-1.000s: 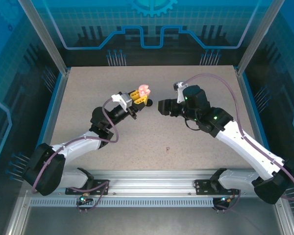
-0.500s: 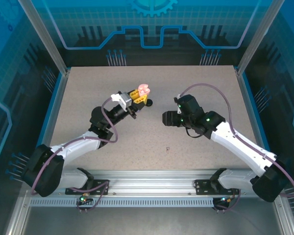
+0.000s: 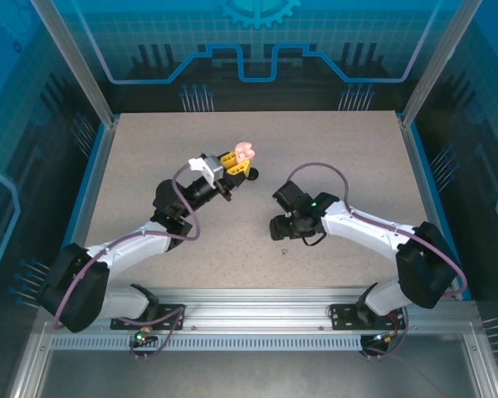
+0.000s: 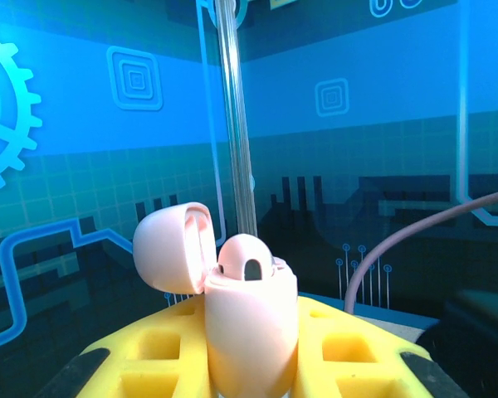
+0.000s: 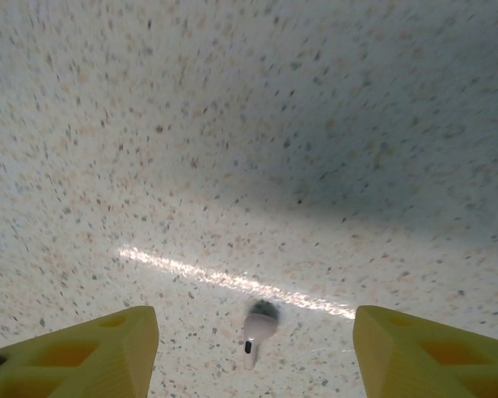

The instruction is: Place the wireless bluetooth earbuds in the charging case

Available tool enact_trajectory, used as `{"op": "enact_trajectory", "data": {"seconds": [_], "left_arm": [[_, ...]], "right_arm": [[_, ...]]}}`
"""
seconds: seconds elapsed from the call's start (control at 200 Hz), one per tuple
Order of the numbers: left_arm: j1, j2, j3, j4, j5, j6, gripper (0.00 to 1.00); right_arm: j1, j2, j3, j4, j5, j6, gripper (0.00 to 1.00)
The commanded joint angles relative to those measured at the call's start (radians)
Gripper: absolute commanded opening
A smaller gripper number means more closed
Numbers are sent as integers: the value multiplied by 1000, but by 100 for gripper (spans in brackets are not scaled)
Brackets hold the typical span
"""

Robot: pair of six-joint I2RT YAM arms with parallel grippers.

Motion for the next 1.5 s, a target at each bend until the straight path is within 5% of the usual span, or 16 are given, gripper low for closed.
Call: {"op": "enact_trajectory", "data": {"seconds": [0.0, 0.505, 1.496], "left_arm": [[-6, 5, 17, 26, 9, -13, 0], [-6, 1, 0, 43, 7, -15, 0], [-6, 8, -2, 54, 12, -13, 0]], "right_arm": [[35, 38, -2, -45, 18, 47, 62], [144, 159, 20, -119, 71, 196, 47], [134, 265, 43, -91, 90, 210, 36]]}}
